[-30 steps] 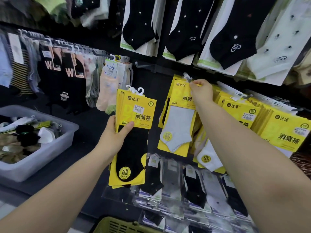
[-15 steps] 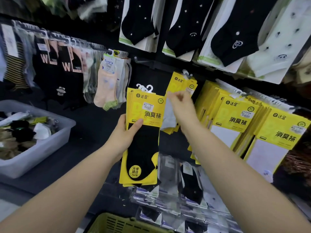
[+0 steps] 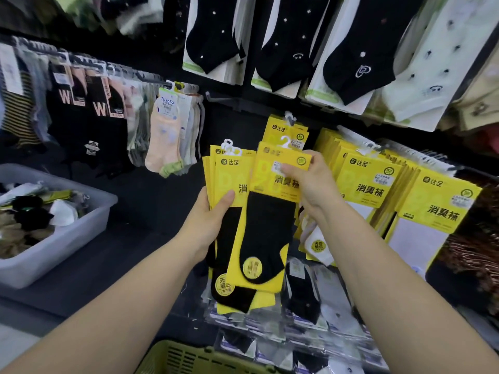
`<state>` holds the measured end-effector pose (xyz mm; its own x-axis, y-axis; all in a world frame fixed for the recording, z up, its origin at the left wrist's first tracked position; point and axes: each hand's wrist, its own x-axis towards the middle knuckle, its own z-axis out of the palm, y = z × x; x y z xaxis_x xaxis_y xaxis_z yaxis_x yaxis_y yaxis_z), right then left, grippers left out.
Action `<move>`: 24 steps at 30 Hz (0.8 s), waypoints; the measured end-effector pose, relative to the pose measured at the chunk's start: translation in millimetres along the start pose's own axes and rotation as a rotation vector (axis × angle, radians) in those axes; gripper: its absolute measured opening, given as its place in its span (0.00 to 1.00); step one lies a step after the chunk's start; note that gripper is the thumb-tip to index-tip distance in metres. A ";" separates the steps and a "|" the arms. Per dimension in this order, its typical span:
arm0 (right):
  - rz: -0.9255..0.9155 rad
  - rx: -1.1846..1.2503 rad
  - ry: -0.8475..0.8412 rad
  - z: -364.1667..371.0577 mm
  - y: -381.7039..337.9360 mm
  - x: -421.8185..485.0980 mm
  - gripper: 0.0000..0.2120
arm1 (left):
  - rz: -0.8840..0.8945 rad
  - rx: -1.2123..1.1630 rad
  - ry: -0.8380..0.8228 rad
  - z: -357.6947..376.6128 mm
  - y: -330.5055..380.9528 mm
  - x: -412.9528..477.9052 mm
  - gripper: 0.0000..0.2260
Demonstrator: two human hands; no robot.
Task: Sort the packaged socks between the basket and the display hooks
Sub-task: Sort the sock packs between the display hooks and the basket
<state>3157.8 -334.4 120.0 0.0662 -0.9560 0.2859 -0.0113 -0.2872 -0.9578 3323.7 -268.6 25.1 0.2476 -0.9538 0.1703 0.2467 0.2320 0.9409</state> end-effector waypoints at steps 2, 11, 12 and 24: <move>-0.058 -0.025 0.119 -8.5 -5.3 9.6 0.13 | 0.016 0.026 0.042 -4.4 0.6 1.6 0.17; -0.191 -0.348 0.141 3.8 -24.8 54.9 0.06 | 0.064 0.133 0.143 -33.6 2.5 -0.4 0.15; -0.186 -0.380 0.138 6.3 -23.6 59.6 0.05 | 0.059 0.149 0.140 -35.6 2.2 -0.8 0.15; -0.142 -0.504 0.196 18.3 -4.9 22.7 0.20 | 0.015 0.151 0.028 -18.6 7.9 0.7 0.12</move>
<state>3177.6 -353.6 130.6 -0.0844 -0.8850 0.4578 -0.4944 -0.3617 -0.7904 3343.3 -263.9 27.2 0.2770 -0.9442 0.1783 0.0993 0.2127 0.9721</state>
